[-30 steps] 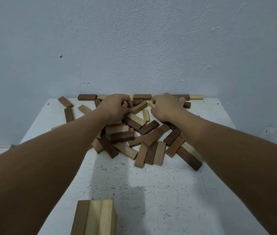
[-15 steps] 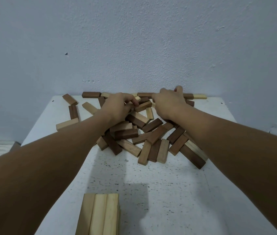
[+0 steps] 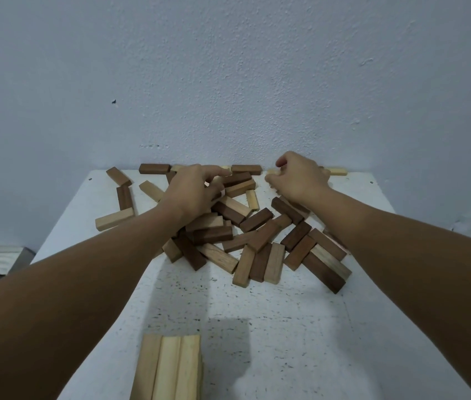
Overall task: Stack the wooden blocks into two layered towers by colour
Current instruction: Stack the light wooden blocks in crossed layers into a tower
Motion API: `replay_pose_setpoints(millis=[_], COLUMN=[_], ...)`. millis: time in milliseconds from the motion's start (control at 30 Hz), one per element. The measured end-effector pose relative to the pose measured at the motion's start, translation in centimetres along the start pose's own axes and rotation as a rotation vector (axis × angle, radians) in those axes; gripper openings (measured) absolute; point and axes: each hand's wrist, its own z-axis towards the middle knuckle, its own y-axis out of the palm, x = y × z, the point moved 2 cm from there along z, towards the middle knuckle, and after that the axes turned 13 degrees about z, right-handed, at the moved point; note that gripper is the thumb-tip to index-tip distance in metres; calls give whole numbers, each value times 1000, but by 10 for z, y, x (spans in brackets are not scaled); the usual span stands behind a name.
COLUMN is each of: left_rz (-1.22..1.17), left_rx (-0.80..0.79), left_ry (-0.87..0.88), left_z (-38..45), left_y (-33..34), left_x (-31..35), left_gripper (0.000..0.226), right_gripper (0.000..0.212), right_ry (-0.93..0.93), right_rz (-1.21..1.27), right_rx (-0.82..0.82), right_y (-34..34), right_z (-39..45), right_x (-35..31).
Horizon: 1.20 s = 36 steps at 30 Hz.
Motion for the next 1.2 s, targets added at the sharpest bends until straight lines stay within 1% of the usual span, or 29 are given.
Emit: replay_pose_setpoints(millis=[33, 100, 133, 167, 233, 333, 467, 533, 633, 667, 767, 833, 933, 1033, 1067, 1200], left_rz=[-27, -59, -51, -31, 4, -18, -8, 18, 10, 4, -8, -10, -9, -18, -22, -28], left_rx=[-3, -24, -30, -25, -5, 10, 37, 60, 74, 77, 79, 77, 81, 79, 72, 58], left_ry=[0, -28, -46, -57, -81, -110, -115, -111, -119, -116, -101, -97, -97, -98, -98, -102], left_z=[-1, -2, -2, -1, 1, 3, 6, 8, 9, 9, 7, 8, 8, 9, 9, 7], left_y=[0, 1, 1, 1, 0, 2, 2, 2, 3, 3, 3, 3, 3, 2, 2, 2], left_x=[-1, -2, -3, -4, -7, -11, -9, -8, -8, -9, -10, -11, -11, -10, -10, -11], left_gripper=[37, 57, 60, 55, 38, 30, 25, 24, 23, 23, 23, 22, 21, 21, 21, 24], right_gripper=[44, 46, 45, 44, 39, 30, 43, 47, 60, 59, 37, 28, 23, 22, 23, 43], right_ry=[-5, -16, -18, -15, -17, -22, 22, 19, 63, 56, -38, -92, -198, -233, -225, -147], right_rz=[-14, -123, -185, -221, -235, -208, -250, -282, -240, -248, -313, -294, -257, -215, -189, -104], right_rx=[-25, -82, -106, -119, -92, -15, -24, 3, 49, 59, 80, 69, -10, -34, -30, -16], right_y=[2, 7, 8, 8, 5, 2, 5, 7, 8, 10, 14, 14, 12, 8, 8, 10], right_z=[1, 3, 4, 5, 7, 8, 7, 5, 1, 0, -1, -4, -10, -11, -10, -8], right_x=[-1, -3, -4, -5, -5, -1, -2, -3, 1, 2, 4, 4, 4, 1, 0, -1])
